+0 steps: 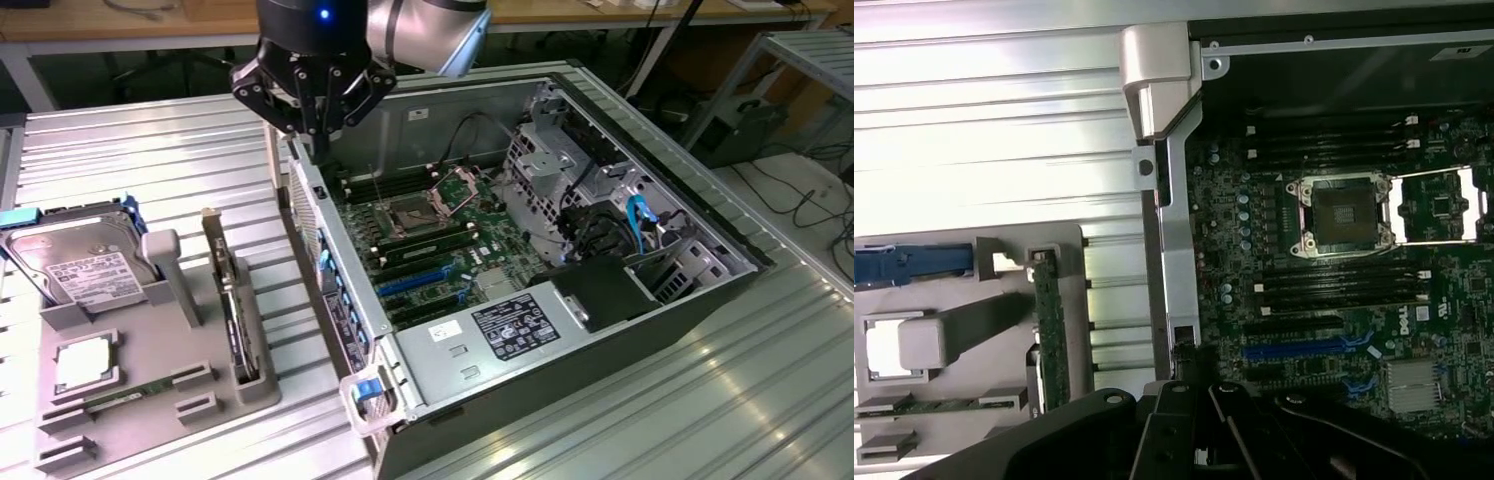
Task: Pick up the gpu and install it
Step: 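Reach for the gpu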
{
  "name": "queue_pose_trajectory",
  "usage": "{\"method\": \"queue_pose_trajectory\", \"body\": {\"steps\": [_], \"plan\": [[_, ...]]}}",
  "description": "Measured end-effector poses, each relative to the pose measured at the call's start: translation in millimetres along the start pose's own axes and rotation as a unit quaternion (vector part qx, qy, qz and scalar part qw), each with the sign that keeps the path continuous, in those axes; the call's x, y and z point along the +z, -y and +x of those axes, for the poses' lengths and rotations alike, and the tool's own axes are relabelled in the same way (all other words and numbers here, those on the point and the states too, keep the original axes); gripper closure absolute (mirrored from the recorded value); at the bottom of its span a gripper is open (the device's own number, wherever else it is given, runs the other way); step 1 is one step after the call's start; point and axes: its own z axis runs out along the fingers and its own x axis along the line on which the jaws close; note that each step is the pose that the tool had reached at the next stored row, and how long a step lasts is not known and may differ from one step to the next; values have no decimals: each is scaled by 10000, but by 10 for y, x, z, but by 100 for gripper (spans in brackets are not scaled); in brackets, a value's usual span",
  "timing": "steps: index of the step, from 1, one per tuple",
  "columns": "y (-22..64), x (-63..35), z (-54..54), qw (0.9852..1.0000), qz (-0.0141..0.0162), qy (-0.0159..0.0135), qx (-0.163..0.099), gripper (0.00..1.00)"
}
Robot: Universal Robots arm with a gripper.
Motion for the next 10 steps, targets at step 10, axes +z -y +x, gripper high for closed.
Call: {"method": "queue_pose_trajectory", "body": {"steps": [10], "plan": [[19,-2,49,10000,0,0,0,89]]}}
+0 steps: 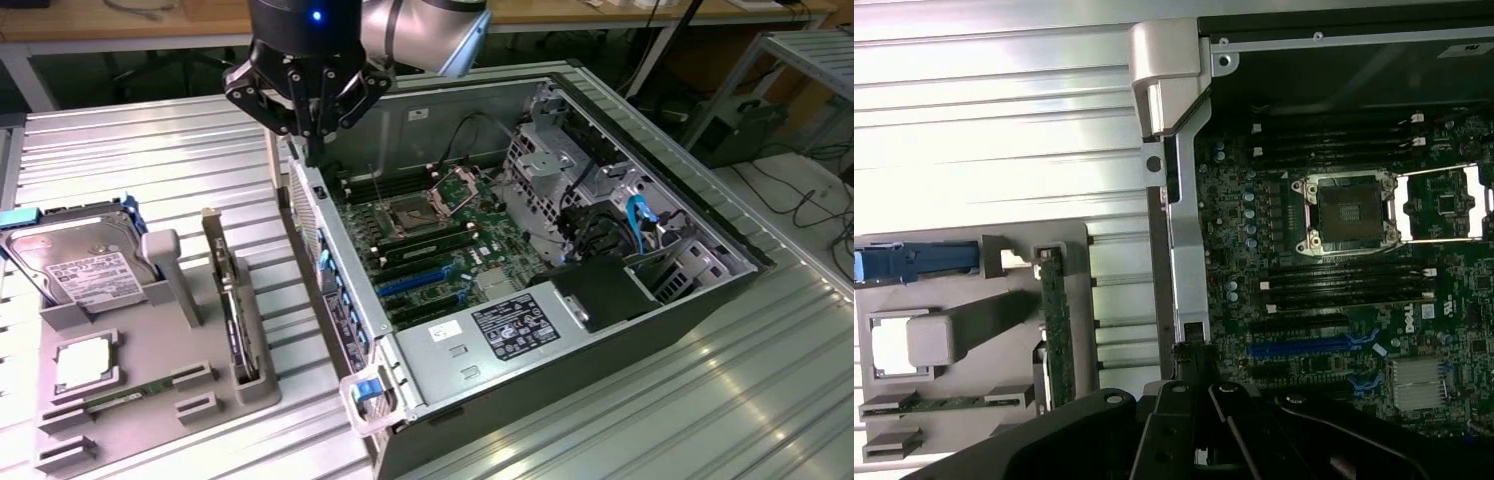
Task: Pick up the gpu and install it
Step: 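Reach for the gpu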
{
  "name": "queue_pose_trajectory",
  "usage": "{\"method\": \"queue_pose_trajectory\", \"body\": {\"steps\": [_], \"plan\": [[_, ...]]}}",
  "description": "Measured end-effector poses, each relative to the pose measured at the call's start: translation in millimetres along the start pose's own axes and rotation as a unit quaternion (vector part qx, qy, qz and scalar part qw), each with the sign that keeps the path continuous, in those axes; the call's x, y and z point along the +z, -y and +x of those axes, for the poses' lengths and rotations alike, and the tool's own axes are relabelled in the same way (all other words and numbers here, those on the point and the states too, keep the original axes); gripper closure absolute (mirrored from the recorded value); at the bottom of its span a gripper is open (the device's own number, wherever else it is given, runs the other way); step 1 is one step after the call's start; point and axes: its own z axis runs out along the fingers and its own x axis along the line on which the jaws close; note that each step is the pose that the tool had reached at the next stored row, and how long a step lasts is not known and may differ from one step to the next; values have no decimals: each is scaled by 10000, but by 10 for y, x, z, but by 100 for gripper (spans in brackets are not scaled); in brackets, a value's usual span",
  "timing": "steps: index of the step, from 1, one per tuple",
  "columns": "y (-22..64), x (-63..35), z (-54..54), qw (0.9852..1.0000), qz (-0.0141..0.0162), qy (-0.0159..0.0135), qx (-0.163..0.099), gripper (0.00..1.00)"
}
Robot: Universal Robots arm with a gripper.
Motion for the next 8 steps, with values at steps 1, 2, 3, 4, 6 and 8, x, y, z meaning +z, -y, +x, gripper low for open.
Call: {"method": "queue_pose_trajectory", "body": {"steps": [1,2,3,4,6,8], "plan": [[2,0,5,10000,0,0,0,89],[5,0,13,10000,0,0,0,89],[7,0,18,10000,0,0,0,89],[9,0,24,10000,0,0,0,89],[15,-1,37,10000,0,0,0,89],[20,-1,49,10000,0,0,0,89]]}}
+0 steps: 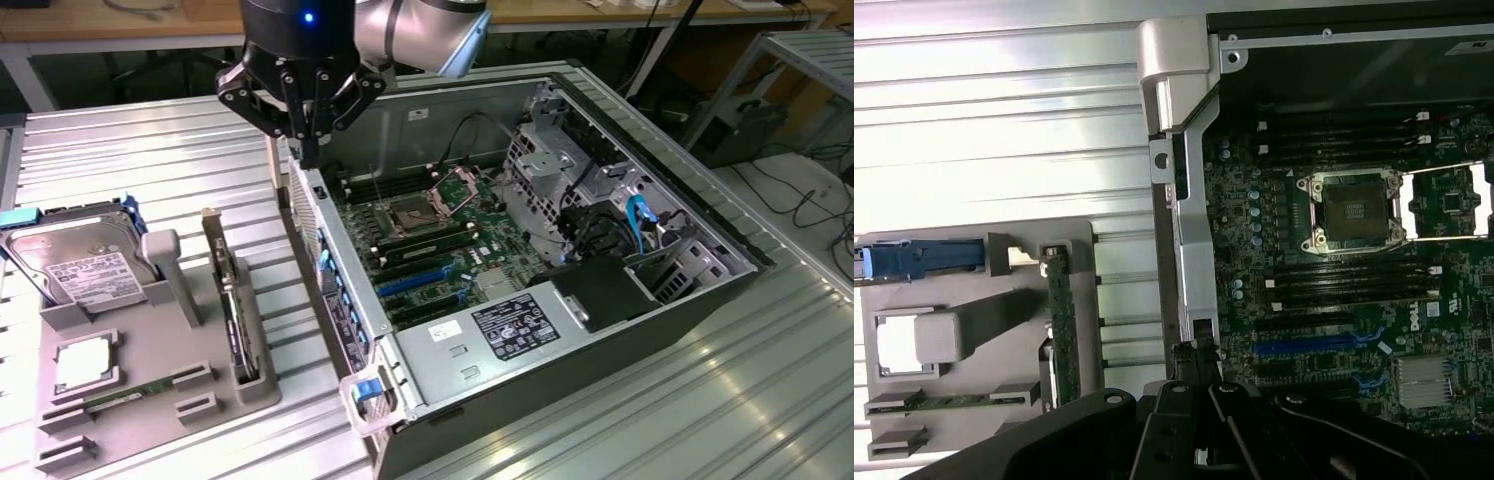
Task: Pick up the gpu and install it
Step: 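Reach for the gpu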
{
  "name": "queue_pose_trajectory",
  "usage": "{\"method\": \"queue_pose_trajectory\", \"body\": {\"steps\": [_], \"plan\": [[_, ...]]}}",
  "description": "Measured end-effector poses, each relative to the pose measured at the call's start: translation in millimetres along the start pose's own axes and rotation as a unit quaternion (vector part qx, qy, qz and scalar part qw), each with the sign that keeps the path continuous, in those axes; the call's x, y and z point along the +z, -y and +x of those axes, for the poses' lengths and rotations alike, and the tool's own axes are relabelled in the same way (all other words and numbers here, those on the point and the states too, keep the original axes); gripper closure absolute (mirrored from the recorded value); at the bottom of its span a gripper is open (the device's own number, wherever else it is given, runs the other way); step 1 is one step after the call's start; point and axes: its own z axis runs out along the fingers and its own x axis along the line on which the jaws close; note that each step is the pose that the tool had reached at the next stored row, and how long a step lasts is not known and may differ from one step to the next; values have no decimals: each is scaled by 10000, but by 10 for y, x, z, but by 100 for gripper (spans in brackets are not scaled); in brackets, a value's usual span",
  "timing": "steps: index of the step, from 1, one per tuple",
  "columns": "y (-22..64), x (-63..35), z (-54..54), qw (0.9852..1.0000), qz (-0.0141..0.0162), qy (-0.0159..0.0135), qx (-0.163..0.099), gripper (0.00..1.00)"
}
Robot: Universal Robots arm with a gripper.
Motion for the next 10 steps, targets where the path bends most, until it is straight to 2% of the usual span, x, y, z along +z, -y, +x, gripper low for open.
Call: {"method": "queue_pose_trajectory", "body": {"steps": [10], "plan": [[28,-1,52,10000,0,0,0,89]]}}
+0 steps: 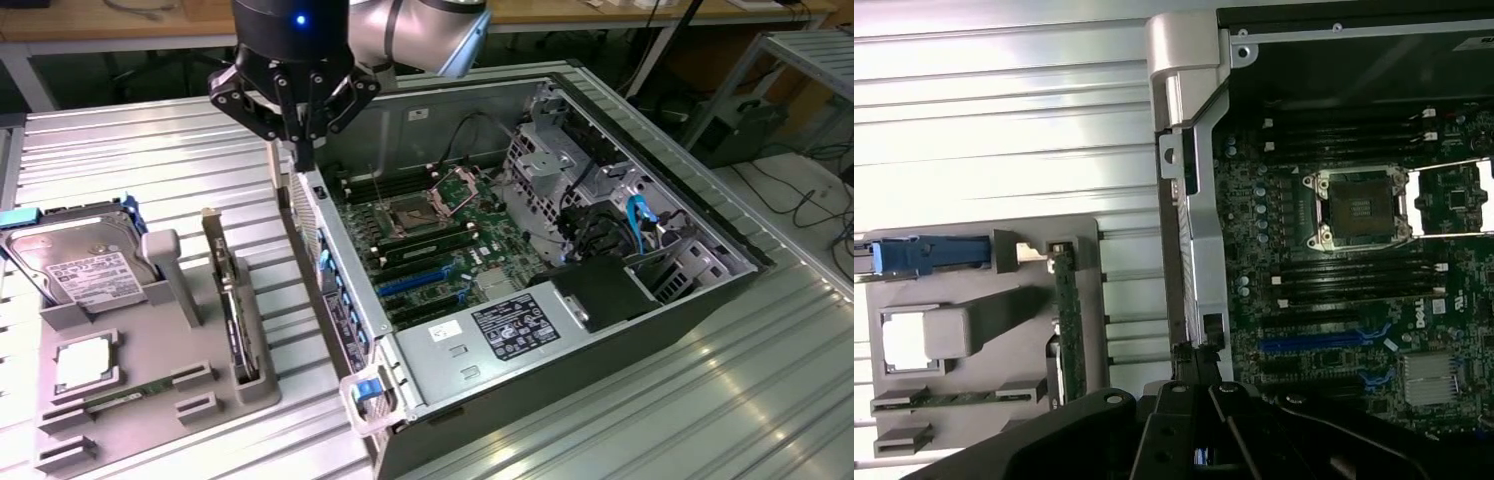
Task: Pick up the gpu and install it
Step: 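Reach for the gpu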
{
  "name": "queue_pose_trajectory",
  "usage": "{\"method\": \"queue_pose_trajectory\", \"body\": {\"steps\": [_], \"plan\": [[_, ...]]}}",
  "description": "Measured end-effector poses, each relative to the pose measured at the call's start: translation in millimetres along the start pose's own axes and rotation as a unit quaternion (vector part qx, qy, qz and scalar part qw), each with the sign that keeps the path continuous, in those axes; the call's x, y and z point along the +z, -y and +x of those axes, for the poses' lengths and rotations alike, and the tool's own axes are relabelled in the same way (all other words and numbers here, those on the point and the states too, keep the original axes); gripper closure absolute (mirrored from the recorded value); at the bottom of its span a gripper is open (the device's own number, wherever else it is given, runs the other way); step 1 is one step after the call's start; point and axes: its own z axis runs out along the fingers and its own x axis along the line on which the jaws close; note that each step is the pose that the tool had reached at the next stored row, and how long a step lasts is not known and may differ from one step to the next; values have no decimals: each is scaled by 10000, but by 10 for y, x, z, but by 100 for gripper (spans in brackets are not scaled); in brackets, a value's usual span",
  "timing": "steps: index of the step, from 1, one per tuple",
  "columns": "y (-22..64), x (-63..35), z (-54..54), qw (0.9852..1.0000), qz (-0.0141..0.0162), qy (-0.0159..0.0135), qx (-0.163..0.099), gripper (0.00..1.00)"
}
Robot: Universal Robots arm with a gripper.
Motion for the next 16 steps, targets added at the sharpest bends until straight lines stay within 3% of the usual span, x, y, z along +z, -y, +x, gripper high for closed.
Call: {"method": "queue_pose_trajectory", "body": {"steps": [16], "plan": [[73,-6,142,10000,-2,0,0,89]]}}
